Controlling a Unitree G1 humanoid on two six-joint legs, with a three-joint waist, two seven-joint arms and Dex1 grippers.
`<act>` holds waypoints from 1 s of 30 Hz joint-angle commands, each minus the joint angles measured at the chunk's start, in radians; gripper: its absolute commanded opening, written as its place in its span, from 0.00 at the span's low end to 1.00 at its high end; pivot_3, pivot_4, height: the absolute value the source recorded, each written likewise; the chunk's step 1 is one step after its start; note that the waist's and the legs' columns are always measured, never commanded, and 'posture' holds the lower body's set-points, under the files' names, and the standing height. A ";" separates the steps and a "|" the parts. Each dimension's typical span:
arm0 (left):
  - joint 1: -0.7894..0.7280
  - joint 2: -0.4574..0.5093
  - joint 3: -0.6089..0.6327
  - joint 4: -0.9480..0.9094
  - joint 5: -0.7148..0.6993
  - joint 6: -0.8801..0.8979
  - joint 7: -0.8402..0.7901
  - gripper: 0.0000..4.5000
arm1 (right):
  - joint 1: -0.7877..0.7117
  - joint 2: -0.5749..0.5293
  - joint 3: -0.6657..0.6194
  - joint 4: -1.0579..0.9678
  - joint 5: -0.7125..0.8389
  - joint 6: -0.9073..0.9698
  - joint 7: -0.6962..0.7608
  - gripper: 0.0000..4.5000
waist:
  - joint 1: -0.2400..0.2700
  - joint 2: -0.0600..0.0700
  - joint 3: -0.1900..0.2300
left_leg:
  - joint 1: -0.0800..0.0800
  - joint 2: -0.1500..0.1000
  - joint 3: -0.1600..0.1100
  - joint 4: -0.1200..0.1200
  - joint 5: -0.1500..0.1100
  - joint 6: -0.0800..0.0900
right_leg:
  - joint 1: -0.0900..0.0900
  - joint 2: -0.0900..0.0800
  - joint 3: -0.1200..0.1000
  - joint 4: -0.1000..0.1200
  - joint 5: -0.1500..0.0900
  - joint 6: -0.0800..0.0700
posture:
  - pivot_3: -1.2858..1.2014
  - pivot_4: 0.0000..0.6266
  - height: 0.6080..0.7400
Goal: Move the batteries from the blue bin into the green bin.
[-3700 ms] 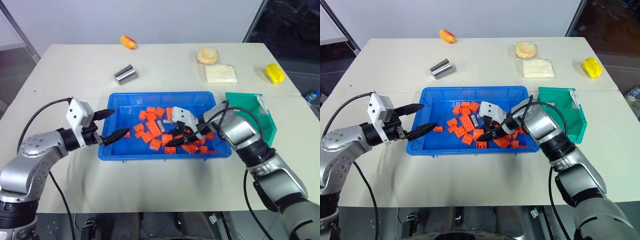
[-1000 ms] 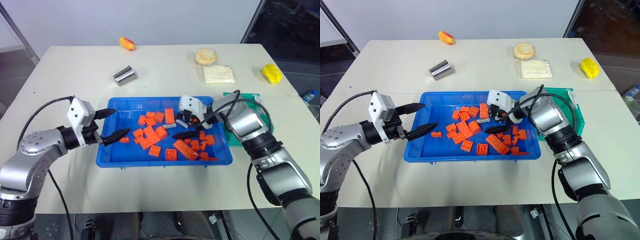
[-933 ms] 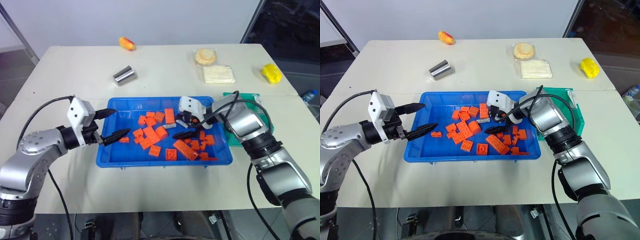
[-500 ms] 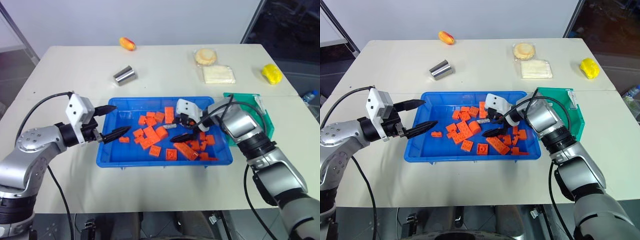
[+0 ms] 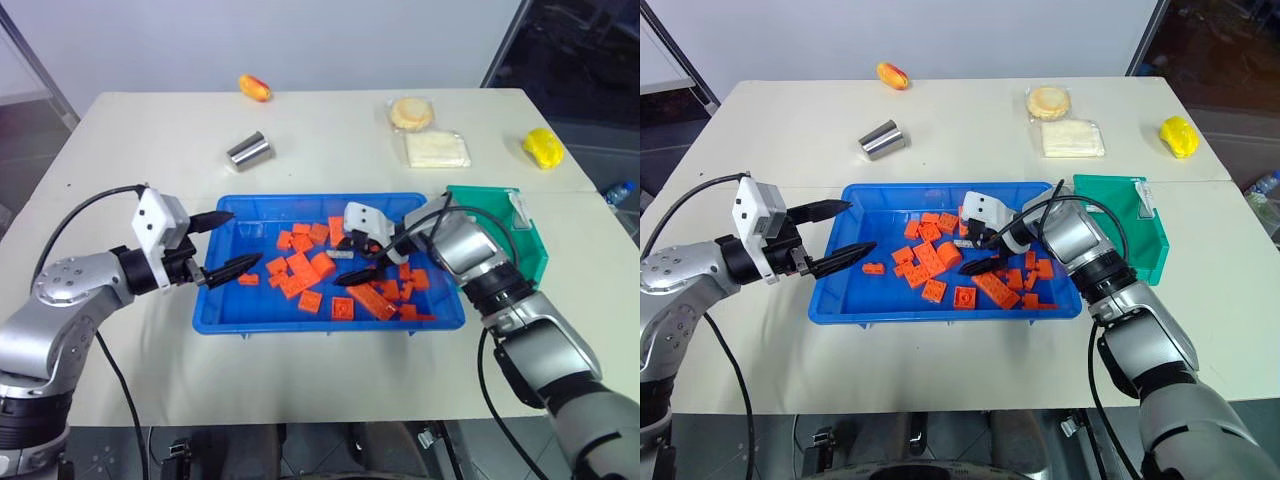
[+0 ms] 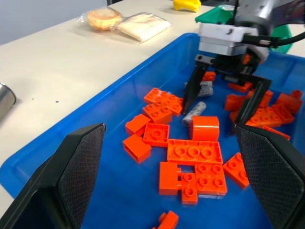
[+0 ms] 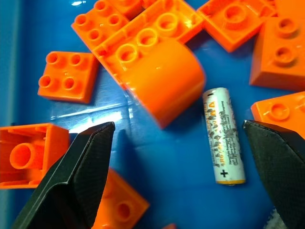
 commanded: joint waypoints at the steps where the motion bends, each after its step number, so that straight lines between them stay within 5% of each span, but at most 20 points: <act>1: 0.001 0.011 0.026 -0.040 -0.018 0.000 -0.002 1.00 | -0.006 0.004 0.011 0.034 -0.027 -0.012 -0.005 0.56 | 0.001 0.000 0.000 | 0.000 0.000 0.000 0.000 0.000 0.000 | 0.000 0.000 0.000 0.000 0.000 0.000 | 0.52 0.24 1.00; 6: 0.002 0.013 0.028 -0.050 -0.026 0.011 -0.004 1.00 | -0.001 0.003 0.007 0.021 -0.029 -0.011 0.000 0.02 | 0.000 0.000 0.000 | 0.000 0.000 0.000 0.000 0.000 0.000 | 0.000 0.000 0.000 0.000 0.000 0.000 | 0.52 0.24 1.00; 17: -0.034 0.004 0.015 -0.052 -0.072 0.027 -0.014 1.00 | -0.061 -0.062 -0.102 -0.157 0.012 0.063 -0.026 0.01 | 0.002 0.000 0.000 | 0.000 0.000 0.000 0.000 0.000 0.000 | 0.000 0.000 0.000 0.000 0.000 0.000 | 0.52 0.24 1.00; 23: -0.083 -0.005 -0.048 -0.036 -0.069 0.022 -0.052 1.00 | -0.027 -0.325 -0.283 -0.448 0.101 0.265 0.019 0.01 | 0.018 0.001 0.001 | -0.003 0.000 -0.001 0.000 0.000 0.000 | -0.001 -0.001 -0.001 -0.002 0.000 0.000 | 0.52 0.24 1.00; 30: -0.184 -0.032 -0.133 0.070 -0.025 -0.013 -0.121 1.00 | 0.141 -0.574 -0.414 -0.541 0.133 0.347 -0.007 0.01 | 0.025 0.000 0.001 | -0.002 0.000 0.000 0.000 0.000 0.000 | -0.001 0.000 0.000 -0.004 0.000 0.000 | 0.52 0.24 1.00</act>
